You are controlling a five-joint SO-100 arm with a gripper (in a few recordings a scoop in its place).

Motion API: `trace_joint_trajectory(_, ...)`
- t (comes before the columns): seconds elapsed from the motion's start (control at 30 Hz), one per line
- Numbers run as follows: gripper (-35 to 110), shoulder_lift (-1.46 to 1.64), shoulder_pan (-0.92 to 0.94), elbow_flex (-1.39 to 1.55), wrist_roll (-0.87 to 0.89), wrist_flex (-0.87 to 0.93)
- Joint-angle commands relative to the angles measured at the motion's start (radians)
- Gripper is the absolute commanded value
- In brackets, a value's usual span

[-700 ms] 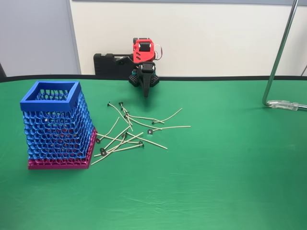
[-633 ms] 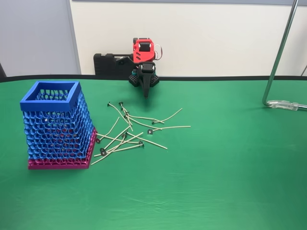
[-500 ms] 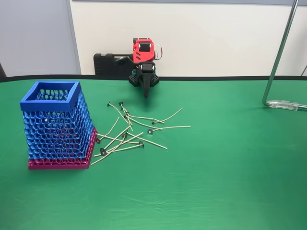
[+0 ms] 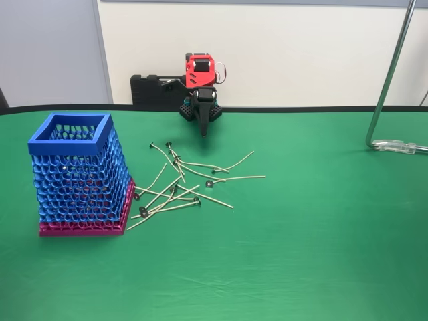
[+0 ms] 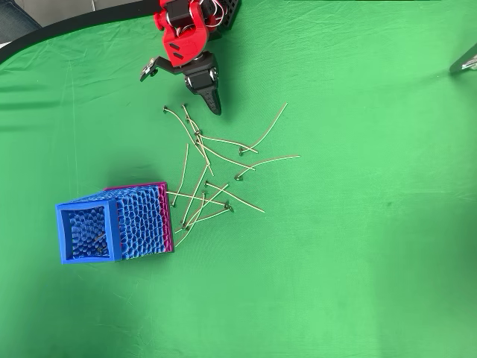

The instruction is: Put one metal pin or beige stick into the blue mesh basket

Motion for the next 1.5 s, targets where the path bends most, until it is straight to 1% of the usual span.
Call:
trace_joint_trajectory(0.0,1,0.008,-0.005,0.005,0.003,0.002)
trace_joint_trajectory(0.27,1,0.008,-0.003,-0.006,-0.006,-0.008)
trace_joint_trajectory(0.53,1,-0.083,0.014,-0.117,-0.003,0.026)
trace_joint_trajectory(1.03,1,-0.448,0.037,-0.594,0.011,0.236)
trace_joint_trajectory(1.2,1,-0.554,0.046,-0.773,-0.014,0.351)
trace_joint_trajectory(1.3,1,-0.644,0.086,-0.893,-0.028,0.416)
trace_joint_trajectory(1.47,1,-0.792,0.189,-1.045,-0.087,0.442)
